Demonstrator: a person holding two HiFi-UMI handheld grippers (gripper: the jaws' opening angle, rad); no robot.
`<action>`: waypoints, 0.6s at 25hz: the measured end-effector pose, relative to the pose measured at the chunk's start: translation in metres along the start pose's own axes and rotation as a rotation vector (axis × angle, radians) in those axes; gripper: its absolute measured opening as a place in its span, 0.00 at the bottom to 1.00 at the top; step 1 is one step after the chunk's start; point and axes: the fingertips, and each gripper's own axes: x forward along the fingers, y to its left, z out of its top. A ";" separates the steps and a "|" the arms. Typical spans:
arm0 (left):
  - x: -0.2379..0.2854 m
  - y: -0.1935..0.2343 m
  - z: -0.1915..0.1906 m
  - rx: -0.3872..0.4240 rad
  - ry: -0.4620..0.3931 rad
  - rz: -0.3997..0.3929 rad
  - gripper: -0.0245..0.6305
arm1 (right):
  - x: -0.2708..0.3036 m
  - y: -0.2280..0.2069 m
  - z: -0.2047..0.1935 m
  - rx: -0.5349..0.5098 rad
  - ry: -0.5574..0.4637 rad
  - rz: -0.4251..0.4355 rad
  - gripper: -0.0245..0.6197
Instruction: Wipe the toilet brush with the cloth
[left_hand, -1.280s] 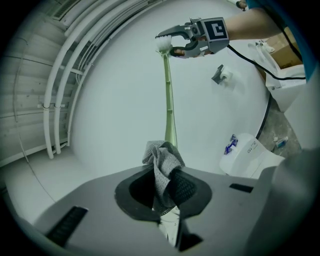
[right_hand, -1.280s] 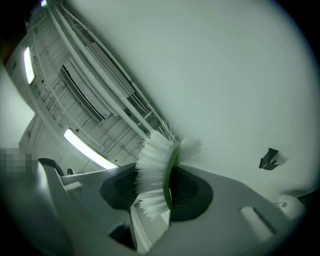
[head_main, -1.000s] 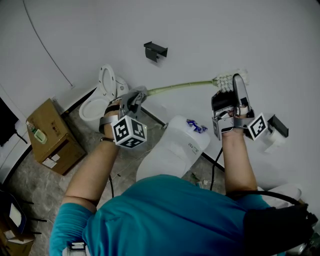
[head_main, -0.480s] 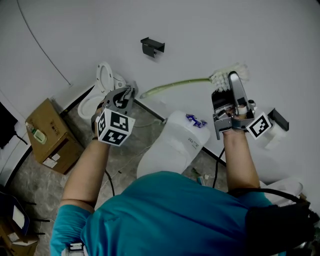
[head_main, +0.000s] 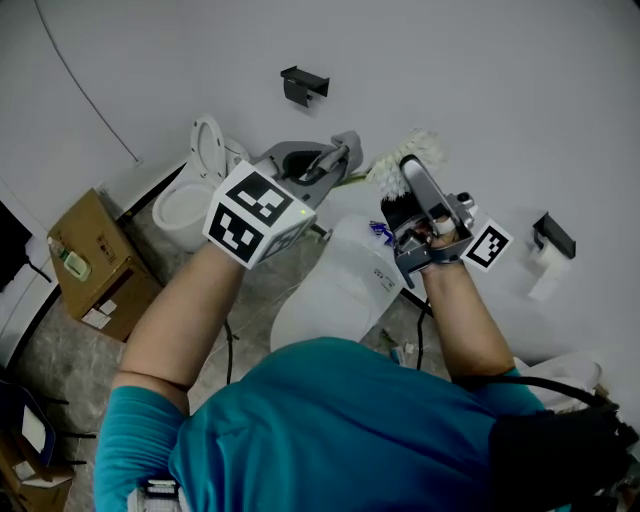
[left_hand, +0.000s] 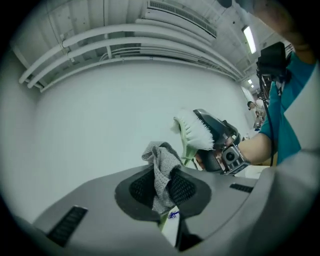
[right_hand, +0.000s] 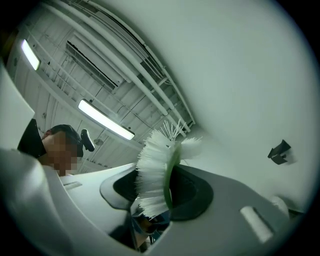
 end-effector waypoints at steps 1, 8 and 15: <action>0.004 -0.003 0.003 0.013 0.003 -0.010 0.10 | -0.001 -0.001 0.000 0.010 -0.001 0.003 0.27; 0.009 -0.010 0.003 0.047 0.028 -0.003 0.10 | -0.001 -0.002 0.001 0.038 -0.027 -0.002 0.27; 0.009 -0.007 -0.009 0.065 0.062 0.013 0.10 | -0.002 -0.002 0.004 0.037 -0.043 -0.007 0.27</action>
